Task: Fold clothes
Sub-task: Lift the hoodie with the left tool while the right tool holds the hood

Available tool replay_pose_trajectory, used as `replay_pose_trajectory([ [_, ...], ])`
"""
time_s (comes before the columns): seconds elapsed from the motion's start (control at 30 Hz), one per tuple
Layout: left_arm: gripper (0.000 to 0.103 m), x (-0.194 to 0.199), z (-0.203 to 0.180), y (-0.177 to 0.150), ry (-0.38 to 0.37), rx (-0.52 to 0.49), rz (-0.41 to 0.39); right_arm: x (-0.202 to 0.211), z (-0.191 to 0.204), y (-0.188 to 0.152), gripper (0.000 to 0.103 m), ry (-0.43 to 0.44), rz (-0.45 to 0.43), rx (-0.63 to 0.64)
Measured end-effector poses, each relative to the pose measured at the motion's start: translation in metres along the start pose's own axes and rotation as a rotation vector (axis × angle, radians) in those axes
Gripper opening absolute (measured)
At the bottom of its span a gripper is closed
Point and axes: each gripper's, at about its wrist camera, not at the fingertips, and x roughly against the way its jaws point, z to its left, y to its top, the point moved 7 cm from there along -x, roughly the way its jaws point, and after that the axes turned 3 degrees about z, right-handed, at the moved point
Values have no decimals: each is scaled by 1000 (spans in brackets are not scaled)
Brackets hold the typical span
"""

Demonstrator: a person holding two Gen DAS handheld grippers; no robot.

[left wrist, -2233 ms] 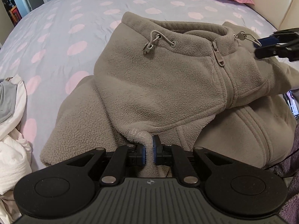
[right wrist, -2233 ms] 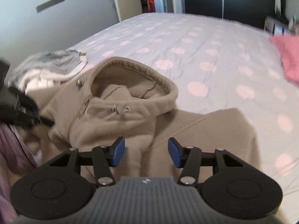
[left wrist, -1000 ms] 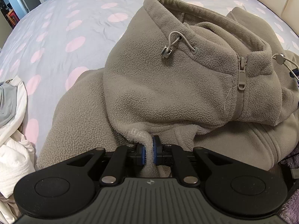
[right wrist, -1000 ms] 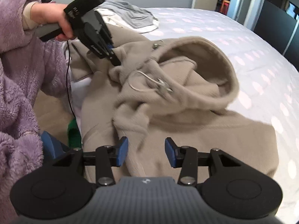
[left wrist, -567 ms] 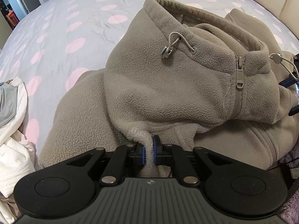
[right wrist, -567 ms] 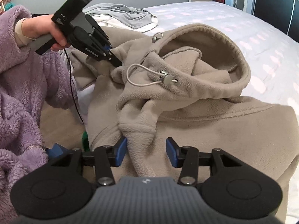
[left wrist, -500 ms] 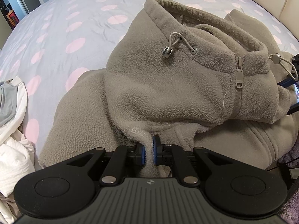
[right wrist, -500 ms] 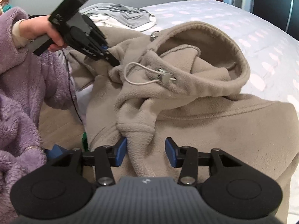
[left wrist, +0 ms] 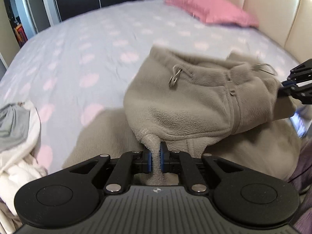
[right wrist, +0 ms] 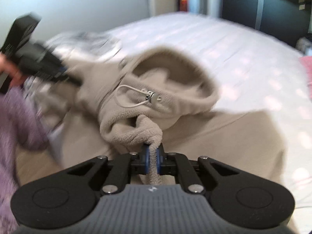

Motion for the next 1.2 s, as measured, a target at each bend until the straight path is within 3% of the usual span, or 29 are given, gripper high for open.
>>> replay_pose_trajectory([
  [0.1, 6, 13, 3, 14, -1, 7, -55, 20, -16, 29, 8, -73, -88, -21],
  [0.27, 6, 51, 5, 95, 58, -79, -190, 55, -41, 90, 8, -206, -223, -18],
  [0.5, 6, 65, 4, 196, 145, -185, -285, 80, -86, 183, 7, -366, -299, 18],
  [0.73, 6, 25, 15, 282, 225, -197, -325, 58, -143, 252, 7, -509, -315, 42],
  [0.97, 6, -25, 32, 338, 316, -211, -371, 8, -211, 306, 7, -676, -342, 60],
  [1.17, 7, -133, 49, 341, 294, -137, -265, -79, -273, 306, 8, -664, -242, 18],
  [1.2, 11, -149, 53, 336, 289, -118, -258, -96, -280, 300, 8, -659, -220, 15],
])
